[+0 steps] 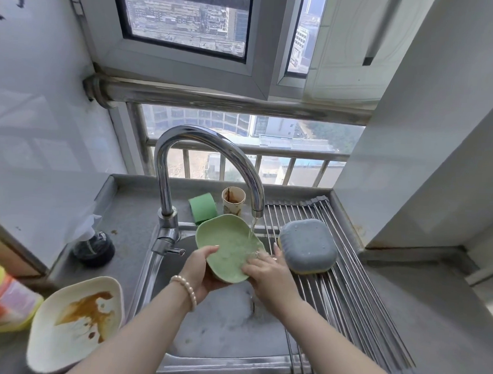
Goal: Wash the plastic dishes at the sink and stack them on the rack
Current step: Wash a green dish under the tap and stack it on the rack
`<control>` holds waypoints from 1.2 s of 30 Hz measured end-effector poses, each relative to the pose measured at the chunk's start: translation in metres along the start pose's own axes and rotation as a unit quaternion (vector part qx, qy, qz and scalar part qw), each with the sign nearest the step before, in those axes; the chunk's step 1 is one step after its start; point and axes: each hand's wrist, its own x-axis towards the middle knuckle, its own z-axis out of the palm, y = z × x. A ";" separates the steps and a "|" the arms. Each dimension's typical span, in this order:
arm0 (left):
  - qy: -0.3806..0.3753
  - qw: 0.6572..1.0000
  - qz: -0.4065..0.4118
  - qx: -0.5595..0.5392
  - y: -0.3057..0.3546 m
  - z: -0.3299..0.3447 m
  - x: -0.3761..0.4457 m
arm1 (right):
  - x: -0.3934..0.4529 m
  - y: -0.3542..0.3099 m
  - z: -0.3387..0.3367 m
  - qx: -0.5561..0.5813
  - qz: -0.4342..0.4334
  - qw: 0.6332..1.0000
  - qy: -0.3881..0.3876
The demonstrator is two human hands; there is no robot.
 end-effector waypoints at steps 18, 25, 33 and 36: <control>0.015 0.992 0.060 -0.112 -0.027 0.018 -0.004 | 0.007 -0.046 -0.004 0.094 0.036 0.994 -0.031; 0.035 0.993 0.098 -0.054 -0.012 0.008 -0.004 | 0.010 -0.032 -0.027 0.210 0.087 0.953 -0.202; -0.051 0.994 -0.038 -0.088 -0.027 0.000 -0.003 | 0.036 -0.026 -0.019 0.031 0.161 0.901 -0.402; -0.091 0.988 -0.064 -0.108 -0.028 0.000 -0.008 | 0.046 -0.032 -0.018 0.001 0.178 0.898 -0.402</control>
